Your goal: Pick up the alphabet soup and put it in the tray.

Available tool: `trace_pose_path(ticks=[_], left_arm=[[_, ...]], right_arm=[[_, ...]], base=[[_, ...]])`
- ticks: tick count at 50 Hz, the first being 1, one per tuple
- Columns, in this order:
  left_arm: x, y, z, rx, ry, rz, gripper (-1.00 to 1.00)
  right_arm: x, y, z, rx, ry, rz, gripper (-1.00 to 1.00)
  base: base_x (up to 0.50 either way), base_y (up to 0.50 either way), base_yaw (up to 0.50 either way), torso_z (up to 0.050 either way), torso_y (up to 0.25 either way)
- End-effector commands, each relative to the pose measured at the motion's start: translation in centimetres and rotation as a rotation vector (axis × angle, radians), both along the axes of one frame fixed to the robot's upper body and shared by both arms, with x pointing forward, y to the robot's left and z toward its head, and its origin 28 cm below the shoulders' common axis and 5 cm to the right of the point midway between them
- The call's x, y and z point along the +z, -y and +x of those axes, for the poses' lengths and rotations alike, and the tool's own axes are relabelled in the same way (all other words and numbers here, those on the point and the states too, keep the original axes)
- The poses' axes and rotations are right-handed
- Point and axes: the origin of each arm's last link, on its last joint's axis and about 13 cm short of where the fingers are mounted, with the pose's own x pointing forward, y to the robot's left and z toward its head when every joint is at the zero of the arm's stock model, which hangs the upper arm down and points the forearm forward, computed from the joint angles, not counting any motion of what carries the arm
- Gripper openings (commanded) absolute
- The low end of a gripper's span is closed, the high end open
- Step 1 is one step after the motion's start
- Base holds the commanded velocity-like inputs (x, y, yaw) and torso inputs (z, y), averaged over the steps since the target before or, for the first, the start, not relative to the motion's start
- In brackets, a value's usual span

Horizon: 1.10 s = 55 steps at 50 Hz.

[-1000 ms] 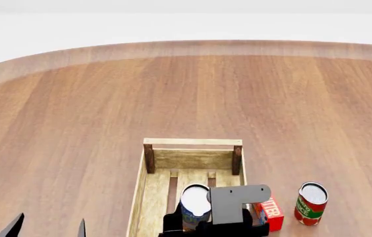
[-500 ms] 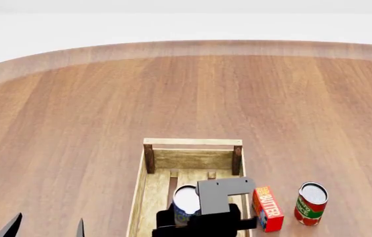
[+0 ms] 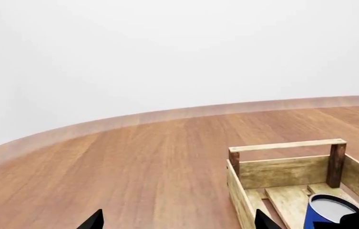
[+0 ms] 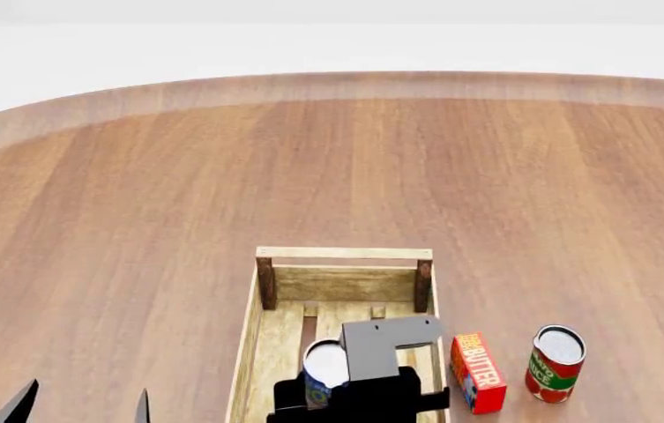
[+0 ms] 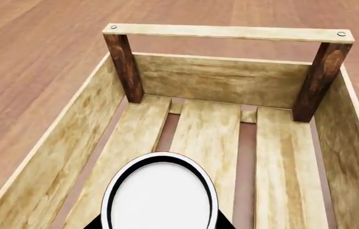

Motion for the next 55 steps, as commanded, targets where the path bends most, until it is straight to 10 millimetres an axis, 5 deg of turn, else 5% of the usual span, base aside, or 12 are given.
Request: trace_pose_path(ticks=[1,20,21,55], left_arm=[[0.0,0.0,0.0,-0.001,0.001,0.000,1.00],[0.0,0.0,0.0,0.001,0.001,-0.002,1.00],[0.0,0.0,0.0,0.001,0.001,-0.002,1.00],[0.3,0.1,0.0,-0.002,0.008,-0.002,1.00]], right_arm=[[0.4,0.1,0.5,0.004,0.015,-0.025,-1.00],[0.3,0.1,0.3,0.008,-0.003,-0.034,-1.00],[0.3,0.1,0.4,0.008,-0.003,-0.031,1.00],[1.3,-0.2,-0.7,0.031,0.042,-0.019,1.00]], base=[[0.00,0.00,0.00,0.000,0.000],[0.00,0.00,0.00,0.000,0.000],[0.00,0.00,0.00,0.000,0.000],[0.00,0.00,0.00,0.000,0.000]])
